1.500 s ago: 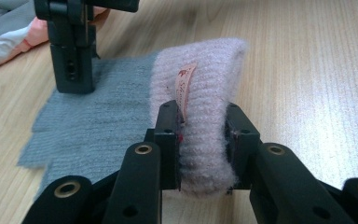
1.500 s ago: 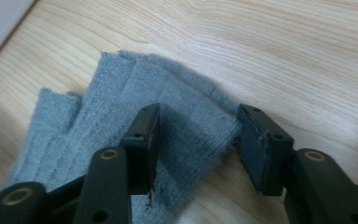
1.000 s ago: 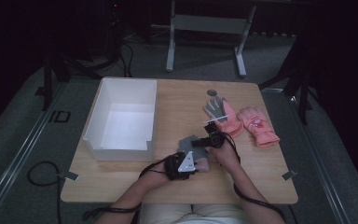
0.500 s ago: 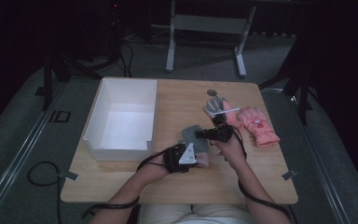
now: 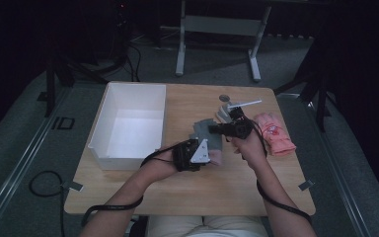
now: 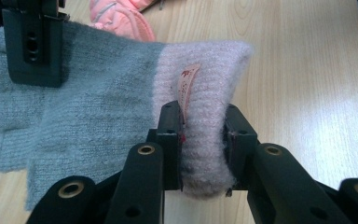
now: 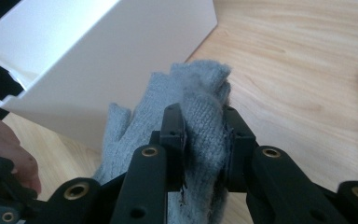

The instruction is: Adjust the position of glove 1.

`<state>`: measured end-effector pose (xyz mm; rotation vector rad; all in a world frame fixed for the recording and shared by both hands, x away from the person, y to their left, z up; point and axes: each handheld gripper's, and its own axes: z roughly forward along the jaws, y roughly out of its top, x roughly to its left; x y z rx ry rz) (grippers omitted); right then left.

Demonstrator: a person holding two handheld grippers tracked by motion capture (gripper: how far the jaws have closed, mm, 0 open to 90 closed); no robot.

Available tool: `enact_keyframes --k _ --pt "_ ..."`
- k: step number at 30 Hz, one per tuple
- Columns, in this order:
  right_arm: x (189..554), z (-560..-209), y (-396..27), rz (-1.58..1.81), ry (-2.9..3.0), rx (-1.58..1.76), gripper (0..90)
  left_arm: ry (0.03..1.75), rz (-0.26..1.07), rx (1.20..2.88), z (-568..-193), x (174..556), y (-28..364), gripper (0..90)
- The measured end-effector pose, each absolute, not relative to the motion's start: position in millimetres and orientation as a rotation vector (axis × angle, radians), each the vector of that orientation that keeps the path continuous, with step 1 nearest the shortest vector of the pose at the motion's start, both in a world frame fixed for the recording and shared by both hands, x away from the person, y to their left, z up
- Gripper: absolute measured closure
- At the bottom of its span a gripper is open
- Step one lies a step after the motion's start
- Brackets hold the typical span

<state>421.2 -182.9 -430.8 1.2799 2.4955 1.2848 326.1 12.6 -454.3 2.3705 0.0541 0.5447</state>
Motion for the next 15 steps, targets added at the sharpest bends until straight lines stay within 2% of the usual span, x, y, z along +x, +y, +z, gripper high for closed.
enact_keyframes --k 15 --pt "434.5 -389.4 -143.1 1.329 2.496 1.184 74.6 0.072 0.606 2.411 -407.8 333.8 45.9 72.3"
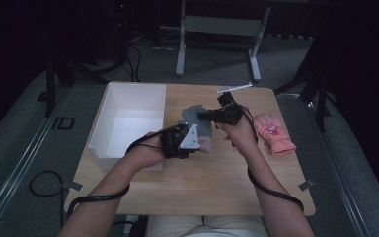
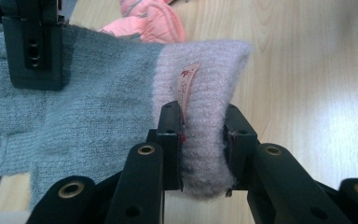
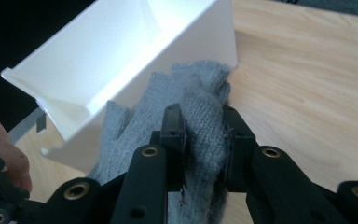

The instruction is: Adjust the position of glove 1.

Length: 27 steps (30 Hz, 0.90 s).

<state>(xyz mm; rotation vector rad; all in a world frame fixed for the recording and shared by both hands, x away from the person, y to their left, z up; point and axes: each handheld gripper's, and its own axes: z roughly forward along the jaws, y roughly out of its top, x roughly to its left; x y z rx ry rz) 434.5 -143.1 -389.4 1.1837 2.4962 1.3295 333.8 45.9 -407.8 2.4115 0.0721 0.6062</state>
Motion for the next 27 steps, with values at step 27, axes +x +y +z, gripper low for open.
enact_keyframes --k 27 --pt "444.9 -356.1 -43.7 1.398 2.538 1.044 74.6 0.128 0.668 2.498 -367.2 335.1 137.2 72.2"
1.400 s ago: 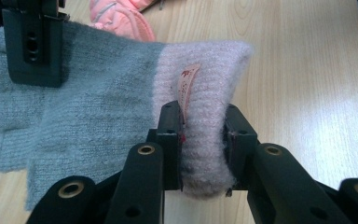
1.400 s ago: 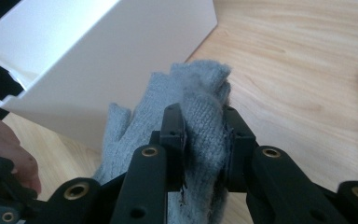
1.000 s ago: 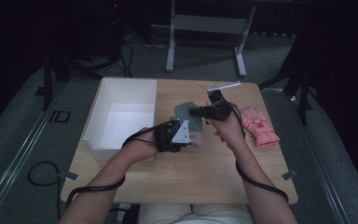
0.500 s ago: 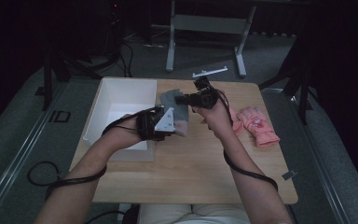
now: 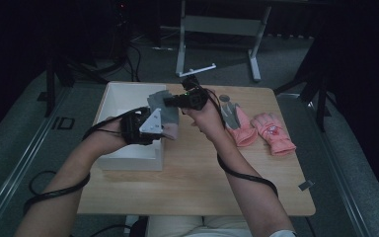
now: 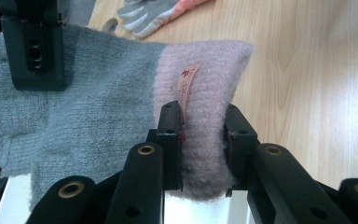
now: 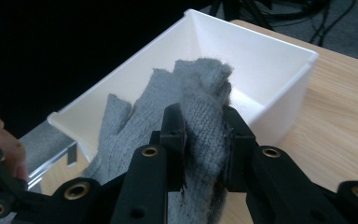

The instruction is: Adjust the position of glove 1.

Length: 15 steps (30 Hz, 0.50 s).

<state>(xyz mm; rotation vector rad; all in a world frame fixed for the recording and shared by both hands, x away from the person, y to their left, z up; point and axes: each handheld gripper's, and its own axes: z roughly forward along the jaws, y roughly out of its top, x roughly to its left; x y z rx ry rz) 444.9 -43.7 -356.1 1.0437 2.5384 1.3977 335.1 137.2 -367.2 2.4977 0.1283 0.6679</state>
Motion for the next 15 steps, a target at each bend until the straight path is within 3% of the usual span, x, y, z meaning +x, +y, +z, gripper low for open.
enact_keyframes --k 15 --pt "442.8 -362.1 24.2 1.425 2.588 0.965 74.6 0.214 0.686 2.556 -370.4 324.4 195.1 72.1"
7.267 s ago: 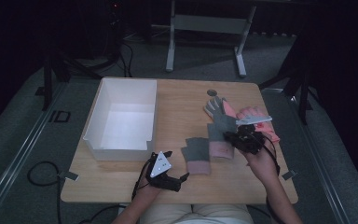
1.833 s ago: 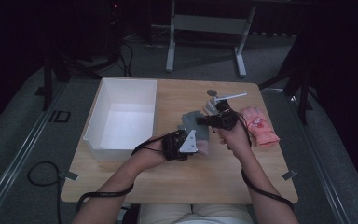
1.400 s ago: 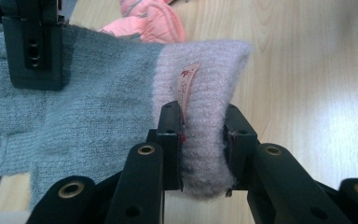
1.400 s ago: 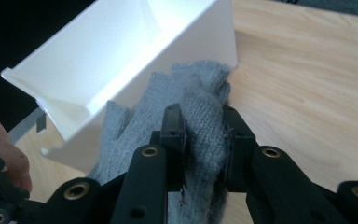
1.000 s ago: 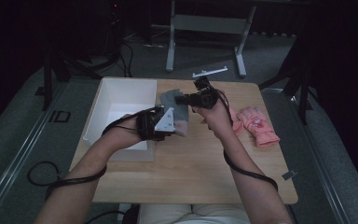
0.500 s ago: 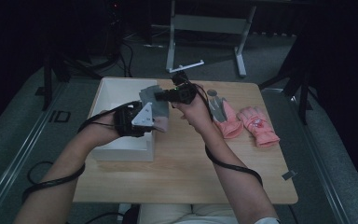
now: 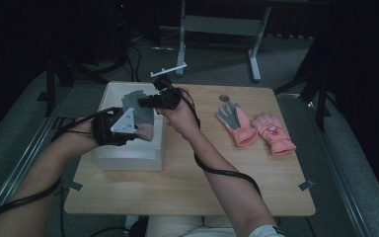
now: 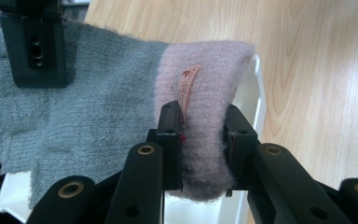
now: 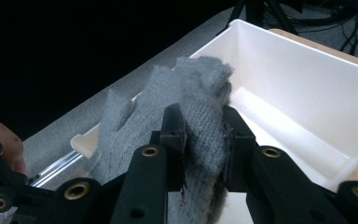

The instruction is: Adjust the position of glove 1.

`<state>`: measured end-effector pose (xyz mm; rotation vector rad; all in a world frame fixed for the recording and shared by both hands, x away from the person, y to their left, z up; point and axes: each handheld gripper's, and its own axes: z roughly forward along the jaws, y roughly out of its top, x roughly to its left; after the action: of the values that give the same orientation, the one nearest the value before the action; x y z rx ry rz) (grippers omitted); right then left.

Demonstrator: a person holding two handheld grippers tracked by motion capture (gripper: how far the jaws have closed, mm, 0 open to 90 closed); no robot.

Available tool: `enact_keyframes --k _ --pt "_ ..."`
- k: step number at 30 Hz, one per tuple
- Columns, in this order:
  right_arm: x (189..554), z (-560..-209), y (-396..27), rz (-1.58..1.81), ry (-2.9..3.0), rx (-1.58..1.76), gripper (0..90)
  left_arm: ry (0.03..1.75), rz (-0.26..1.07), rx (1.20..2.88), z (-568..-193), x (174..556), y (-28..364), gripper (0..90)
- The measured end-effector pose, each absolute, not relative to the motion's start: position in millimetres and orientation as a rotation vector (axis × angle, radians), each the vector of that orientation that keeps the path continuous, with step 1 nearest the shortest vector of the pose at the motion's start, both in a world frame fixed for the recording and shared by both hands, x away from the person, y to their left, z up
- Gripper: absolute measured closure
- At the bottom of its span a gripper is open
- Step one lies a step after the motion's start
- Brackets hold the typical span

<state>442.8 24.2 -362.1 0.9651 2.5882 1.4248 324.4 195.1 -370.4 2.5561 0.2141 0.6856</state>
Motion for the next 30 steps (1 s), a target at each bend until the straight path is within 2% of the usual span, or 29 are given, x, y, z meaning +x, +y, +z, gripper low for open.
enact_keyframes --k 6,19,30 --pt "448.7 -381.7 40.3 1.386 2.612 0.980 74.6 0.234 0.659 2.568 -391.9 331.9 203.6 72.1" --pt "478.4 -428.2 47.9 1.180 2.657 1.105 74.2 0.148 0.650 2.724 -446.8 368.3 185.6 72.0" --pt "488.7 -439.7 65.1 0.998 2.664 1.101 72.3 0.112 0.612 2.751 -461.7 384.4 181.2 71.9"
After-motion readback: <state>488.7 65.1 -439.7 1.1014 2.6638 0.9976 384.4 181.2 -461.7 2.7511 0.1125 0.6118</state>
